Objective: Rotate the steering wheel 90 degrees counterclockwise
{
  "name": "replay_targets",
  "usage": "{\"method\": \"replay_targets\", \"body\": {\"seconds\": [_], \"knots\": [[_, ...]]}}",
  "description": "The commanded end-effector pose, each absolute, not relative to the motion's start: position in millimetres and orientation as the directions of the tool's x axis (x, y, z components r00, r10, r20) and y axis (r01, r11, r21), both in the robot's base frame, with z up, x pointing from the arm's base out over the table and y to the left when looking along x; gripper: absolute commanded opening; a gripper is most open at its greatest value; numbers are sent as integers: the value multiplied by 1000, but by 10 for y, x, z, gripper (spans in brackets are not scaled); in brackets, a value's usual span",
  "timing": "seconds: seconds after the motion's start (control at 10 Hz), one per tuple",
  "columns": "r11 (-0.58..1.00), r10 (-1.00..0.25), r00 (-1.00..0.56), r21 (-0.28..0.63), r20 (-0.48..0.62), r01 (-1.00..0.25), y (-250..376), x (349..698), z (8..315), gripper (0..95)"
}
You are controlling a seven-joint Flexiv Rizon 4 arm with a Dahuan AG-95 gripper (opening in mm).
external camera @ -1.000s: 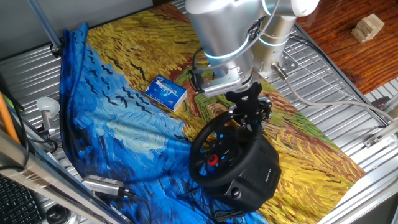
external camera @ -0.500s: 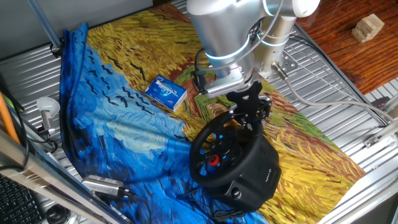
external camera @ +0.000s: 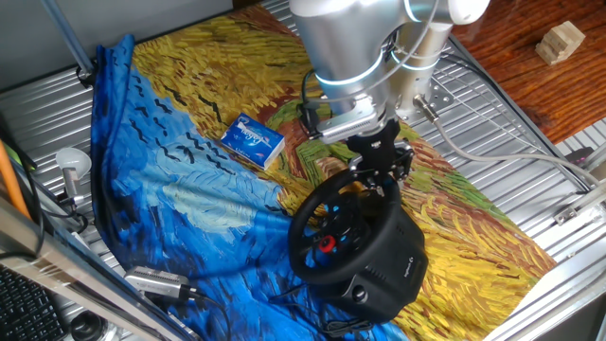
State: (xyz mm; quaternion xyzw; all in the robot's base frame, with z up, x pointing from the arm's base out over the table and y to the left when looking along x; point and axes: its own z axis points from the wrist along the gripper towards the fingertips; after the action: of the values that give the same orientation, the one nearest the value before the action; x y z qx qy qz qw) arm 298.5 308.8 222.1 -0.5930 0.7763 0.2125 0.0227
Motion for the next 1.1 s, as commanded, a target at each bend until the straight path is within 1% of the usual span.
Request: {"method": "replay_targets", "body": {"seconds": [0.1,0.4,1.1], "knots": [[188,-916,-276,295,-290,-937,3071,2979,2209,0],[175,-922,-259,288,-288,-942,3029,2954,2187,0],[118,-934,-189,240,-303,-964,2981,2930,2122,0]]}}
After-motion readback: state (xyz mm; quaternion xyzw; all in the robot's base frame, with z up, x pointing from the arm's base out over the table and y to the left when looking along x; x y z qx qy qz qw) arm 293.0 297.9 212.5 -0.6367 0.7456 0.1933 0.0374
